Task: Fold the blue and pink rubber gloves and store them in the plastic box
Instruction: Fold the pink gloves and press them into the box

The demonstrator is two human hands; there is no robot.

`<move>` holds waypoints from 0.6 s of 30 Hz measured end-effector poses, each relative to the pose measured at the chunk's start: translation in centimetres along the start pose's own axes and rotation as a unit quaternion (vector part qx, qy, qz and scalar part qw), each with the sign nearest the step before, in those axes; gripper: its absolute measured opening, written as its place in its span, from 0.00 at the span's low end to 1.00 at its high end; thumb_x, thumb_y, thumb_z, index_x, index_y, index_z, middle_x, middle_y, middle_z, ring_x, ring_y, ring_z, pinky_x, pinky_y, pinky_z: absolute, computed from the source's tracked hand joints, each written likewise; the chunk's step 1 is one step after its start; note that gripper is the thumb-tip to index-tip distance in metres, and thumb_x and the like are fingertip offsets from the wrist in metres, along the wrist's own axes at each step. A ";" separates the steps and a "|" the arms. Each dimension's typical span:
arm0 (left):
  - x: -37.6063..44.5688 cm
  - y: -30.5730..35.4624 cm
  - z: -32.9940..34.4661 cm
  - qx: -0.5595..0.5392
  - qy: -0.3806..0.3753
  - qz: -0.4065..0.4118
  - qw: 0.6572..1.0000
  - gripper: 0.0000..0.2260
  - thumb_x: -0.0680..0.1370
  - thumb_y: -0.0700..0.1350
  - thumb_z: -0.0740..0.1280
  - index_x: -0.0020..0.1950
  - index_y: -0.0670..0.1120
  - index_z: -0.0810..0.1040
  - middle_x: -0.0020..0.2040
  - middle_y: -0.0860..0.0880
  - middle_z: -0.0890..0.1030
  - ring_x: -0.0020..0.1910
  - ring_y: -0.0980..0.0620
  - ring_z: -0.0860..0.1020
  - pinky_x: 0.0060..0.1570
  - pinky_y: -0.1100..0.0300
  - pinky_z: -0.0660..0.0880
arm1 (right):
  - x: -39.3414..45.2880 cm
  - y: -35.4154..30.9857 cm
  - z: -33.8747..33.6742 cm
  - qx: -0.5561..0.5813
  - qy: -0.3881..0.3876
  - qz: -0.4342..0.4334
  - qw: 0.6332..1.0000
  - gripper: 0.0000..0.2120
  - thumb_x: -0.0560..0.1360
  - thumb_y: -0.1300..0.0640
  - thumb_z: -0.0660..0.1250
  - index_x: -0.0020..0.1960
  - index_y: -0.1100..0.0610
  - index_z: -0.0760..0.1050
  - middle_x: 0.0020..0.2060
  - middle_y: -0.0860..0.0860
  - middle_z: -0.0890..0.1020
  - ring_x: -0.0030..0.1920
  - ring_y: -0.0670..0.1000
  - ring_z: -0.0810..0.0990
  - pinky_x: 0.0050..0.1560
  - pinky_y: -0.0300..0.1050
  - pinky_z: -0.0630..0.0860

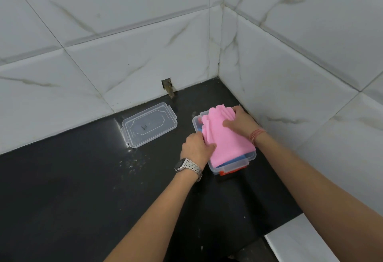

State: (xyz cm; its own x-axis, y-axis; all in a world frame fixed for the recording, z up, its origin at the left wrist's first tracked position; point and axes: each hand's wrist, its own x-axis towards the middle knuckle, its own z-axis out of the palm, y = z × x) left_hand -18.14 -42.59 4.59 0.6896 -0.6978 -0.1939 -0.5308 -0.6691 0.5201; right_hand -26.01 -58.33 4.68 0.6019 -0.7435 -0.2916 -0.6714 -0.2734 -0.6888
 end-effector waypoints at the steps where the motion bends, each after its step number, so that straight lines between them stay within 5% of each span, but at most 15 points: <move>1: -0.1 0.0 0.2 0.013 0.002 -0.004 1.000 0.16 0.72 0.51 0.69 0.54 0.45 0.73 0.51 0.46 0.76 0.46 0.45 0.77 0.38 0.56 0.68 | -0.3 0.0 0.4 0.003 0.019 -0.015 1.000 0.26 0.73 0.56 0.67 0.67 0.55 0.61 0.50 0.53 0.74 0.45 0.53 0.74 0.41 0.44 0.68; 3: -0.3 0.0 0.7 0.040 0.029 0.011 0.999 0.26 0.71 0.50 0.71 0.65 0.45 0.66 0.58 0.45 0.72 0.53 0.43 0.75 0.42 0.54 0.71 | -0.9 0.3 1.4 0.011 0.072 -0.074 0.995 0.28 0.73 0.60 0.67 0.68 0.53 0.58 0.49 0.53 0.75 0.45 0.53 0.76 0.40 0.42 0.72; 6: -0.4 0.1 1.3 0.081 0.117 0.096 0.985 0.36 0.71 0.42 0.70 0.75 0.47 0.56 0.69 0.45 0.66 0.61 0.43 0.69 0.52 0.50 0.74 | -1.6 0.7 2.7 -0.016 0.120 -0.157 0.980 0.28 0.75 0.63 0.65 0.71 0.53 0.58 0.64 0.54 0.71 0.58 0.54 0.75 0.54 0.46 0.73; 10: -0.2 0.4 2.0 0.132 0.132 0.186 0.965 0.26 0.75 0.38 0.64 0.72 0.49 0.64 0.75 0.46 0.62 0.74 0.44 0.59 0.64 0.46 0.66 | -2.0 0.8 4.0 -0.083 0.128 -0.204 0.967 0.23 0.78 0.60 0.59 0.72 0.55 0.60 0.68 0.56 0.67 0.61 0.56 0.71 0.58 0.45 0.70; 16: 1.2 -0.3 2.6 0.206 0.044 0.250 0.945 0.19 0.78 0.43 0.59 0.70 0.45 0.69 0.71 0.45 0.69 0.77 0.44 0.54 0.73 0.47 0.52 | -2.1 0.5 5.4 -0.061 0.130 -0.173 0.974 0.13 0.80 0.51 0.59 0.64 0.50 0.64 0.55 0.47 0.74 0.57 0.51 0.77 0.50 0.39 0.74; 18: 1.4 -0.5 2.6 0.239 0.028 0.253 0.937 0.17 0.79 0.43 0.58 0.68 0.45 0.71 0.71 0.45 0.69 0.77 0.44 0.52 0.74 0.47 0.49 | -2.2 0.7 5.7 -0.084 0.116 -0.156 0.977 0.17 0.81 0.52 0.58 0.68 0.52 0.62 0.60 0.50 0.73 0.61 0.52 0.75 0.57 0.43 0.75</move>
State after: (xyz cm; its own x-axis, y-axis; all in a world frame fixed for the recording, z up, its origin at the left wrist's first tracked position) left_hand -18.19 -43.96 1.91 0.3068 -0.9514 0.0279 -0.9478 -0.3028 0.0995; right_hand -25.32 -53.44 1.06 0.6879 -0.7204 0.0878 -0.5439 -0.5918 -0.5949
